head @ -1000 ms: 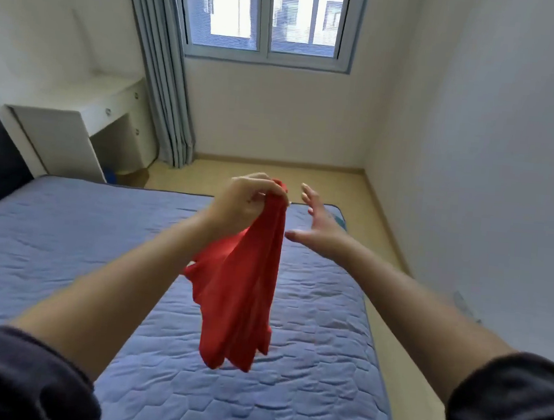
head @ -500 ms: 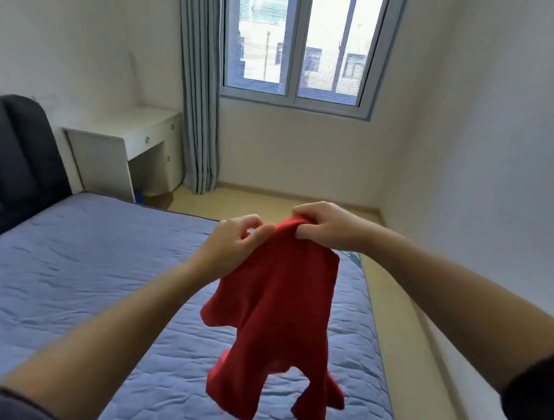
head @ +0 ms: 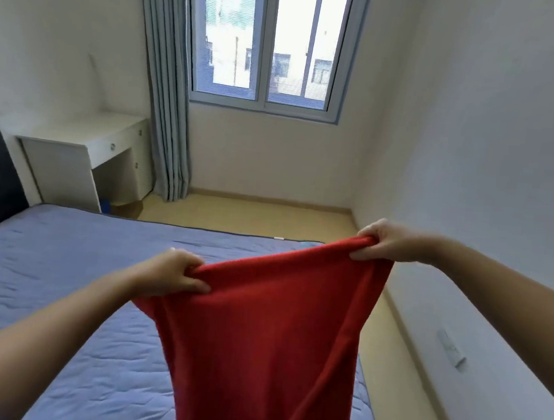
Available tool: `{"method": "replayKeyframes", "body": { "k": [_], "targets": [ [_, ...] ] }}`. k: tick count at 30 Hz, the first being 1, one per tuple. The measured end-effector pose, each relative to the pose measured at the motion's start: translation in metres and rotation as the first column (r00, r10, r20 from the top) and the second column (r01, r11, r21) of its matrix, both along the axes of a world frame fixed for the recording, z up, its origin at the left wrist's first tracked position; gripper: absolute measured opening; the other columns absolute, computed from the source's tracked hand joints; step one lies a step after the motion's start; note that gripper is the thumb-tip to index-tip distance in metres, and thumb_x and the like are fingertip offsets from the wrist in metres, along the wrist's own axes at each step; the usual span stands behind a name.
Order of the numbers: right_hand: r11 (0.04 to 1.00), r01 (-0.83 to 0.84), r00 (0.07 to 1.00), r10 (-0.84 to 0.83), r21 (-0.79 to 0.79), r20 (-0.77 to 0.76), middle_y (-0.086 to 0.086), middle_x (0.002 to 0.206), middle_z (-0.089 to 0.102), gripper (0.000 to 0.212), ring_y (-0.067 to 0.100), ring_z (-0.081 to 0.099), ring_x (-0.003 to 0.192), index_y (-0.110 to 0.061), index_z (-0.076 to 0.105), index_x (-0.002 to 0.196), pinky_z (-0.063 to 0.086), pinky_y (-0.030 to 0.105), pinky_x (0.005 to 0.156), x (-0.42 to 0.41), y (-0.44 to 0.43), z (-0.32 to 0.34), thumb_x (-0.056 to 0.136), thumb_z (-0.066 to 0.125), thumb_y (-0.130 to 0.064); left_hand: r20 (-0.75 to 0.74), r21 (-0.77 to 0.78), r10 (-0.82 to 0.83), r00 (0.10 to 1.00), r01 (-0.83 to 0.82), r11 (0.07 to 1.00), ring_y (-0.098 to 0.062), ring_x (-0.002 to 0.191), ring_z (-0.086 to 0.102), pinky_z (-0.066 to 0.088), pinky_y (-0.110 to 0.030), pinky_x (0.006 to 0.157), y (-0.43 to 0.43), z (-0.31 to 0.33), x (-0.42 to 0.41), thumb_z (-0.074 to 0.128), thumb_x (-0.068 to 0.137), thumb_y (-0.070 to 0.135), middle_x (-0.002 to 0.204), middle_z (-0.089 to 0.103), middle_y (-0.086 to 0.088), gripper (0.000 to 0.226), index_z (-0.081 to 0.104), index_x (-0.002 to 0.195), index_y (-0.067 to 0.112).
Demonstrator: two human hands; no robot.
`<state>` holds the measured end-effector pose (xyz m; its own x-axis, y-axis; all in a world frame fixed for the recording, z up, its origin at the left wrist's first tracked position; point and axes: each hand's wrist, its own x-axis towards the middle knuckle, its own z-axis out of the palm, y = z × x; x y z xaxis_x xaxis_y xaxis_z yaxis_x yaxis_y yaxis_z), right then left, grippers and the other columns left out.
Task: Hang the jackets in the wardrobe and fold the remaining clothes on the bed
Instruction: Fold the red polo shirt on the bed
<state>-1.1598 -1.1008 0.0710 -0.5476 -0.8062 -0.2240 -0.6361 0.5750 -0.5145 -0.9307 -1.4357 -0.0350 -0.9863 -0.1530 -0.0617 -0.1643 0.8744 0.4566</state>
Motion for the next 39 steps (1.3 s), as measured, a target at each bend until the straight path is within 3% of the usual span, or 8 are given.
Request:
{"method": "replayKeyframes", "body": {
  "k": [2,5,10,15,27,31,36,39],
  "targets": [
    [0.963,0.069,0.959,0.008,0.261,-0.284,-0.004,0.067,0.056,0.024,0.016,0.054,0.070,-0.021,0.057,0.065,0.040,0.028,0.061,-0.016,-0.012,-0.017,0.084,0.069,-0.029,0.227,-0.434,0.001,0.974,0.101,0.895,-0.011,0.078,0.057,0.043,-0.028,0.065,0.004,0.005,-0.024,0.066,0.082,0.046,0.080,0.059,0.009,0.020,0.063,0.086,0.026],
    [0.933,0.326,0.762,-0.165,0.152,-0.626,0.002,0.091,0.065,0.007,0.024,0.063,0.088,-0.020,0.061,0.084,0.044,0.029,0.064,-0.041,-0.038,-0.025,0.085,0.058,-0.026,0.132,-0.689,0.216,0.967,-0.067,0.722,-0.023,0.099,0.062,0.045,-0.029,0.071,-0.001,0.039,-0.076,0.057,0.088,0.025,0.105,0.064,0.000,0.018,0.066,0.103,0.020],
    [0.879,0.401,0.532,-0.454,-0.259,-0.715,0.006,0.078,0.054,0.020,0.031,0.058,0.073,-0.015,0.038,0.086,0.038,0.031,0.060,-0.080,-0.058,0.014,0.074,0.046,-0.001,-0.418,-0.557,0.313,0.852,-0.513,0.653,-0.037,0.094,0.063,0.043,-0.037,0.068,-0.022,0.115,-0.132,0.041,0.085,-0.002,0.101,0.063,-0.015,0.024,0.056,0.101,0.007],
    [0.922,0.282,0.570,-0.384,-0.266,-0.727,0.007,0.094,0.050,0.015,0.028,0.052,0.083,-0.013,0.046,0.085,0.035,0.031,0.065,-0.074,-0.043,-0.003,0.078,0.048,0.001,-0.508,-0.619,0.095,0.856,-0.440,0.651,-0.036,0.079,0.066,0.036,-0.034,0.057,-0.017,0.107,-0.126,0.049,0.094,0.014,0.089,0.066,-0.011,0.006,0.051,0.099,0.012],
    [0.865,0.136,0.906,0.089,0.483,-0.415,0.002,0.118,0.060,0.042,0.023,0.055,0.115,-0.022,0.046,0.120,0.038,0.035,0.090,0.037,0.028,-0.370,0.084,0.046,-0.001,0.226,-0.579,-0.077,0.971,0.198,0.791,-0.025,0.098,0.059,0.042,-0.034,0.075,0.054,-0.254,-0.010,0.058,0.081,0.004,0.099,0.061,-0.001,0.022,0.060,0.095,0.022],
    [0.696,-0.016,0.970,0.184,0.718,-0.157,0.004,0.124,0.057,0.042,0.025,0.052,0.120,-0.022,0.041,0.129,0.036,0.039,0.097,0.113,0.079,-0.516,0.090,0.044,-0.006,0.613,-0.337,-0.122,0.781,0.398,0.853,-0.024,0.115,0.053,0.040,-0.036,0.086,0.107,-0.410,0.055,0.041,0.091,0.006,0.119,0.056,-0.002,0.031,0.050,0.117,0.020],
    [0.435,-0.366,0.926,0.086,0.823,0.367,0.008,0.142,0.043,0.052,0.023,0.043,0.132,-0.027,0.035,0.142,0.035,0.040,0.107,0.184,0.128,-0.643,0.094,0.044,-0.012,0.937,0.179,-0.277,0.214,0.387,0.905,-0.031,0.118,0.056,0.044,-0.038,0.095,0.169,-0.545,0.122,0.051,0.091,0.017,0.128,0.059,-0.017,0.035,0.058,0.124,0.006],
    [0.451,-0.342,0.921,-0.011,0.824,0.389,0.008,0.140,0.047,0.050,0.023,0.047,0.129,-0.022,0.040,0.139,0.042,0.035,0.103,0.186,0.128,-0.672,0.089,0.047,-0.016,0.930,0.115,-0.196,0.311,0.258,0.959,-0.030,0.115,0.057,0.046,-0.035,0.090,0.169,-0.573,0.118,0.047,0.091,0.027,0.126,0.060,-0.015,0.034,0.057,0.120,0.012]
  ]
}}
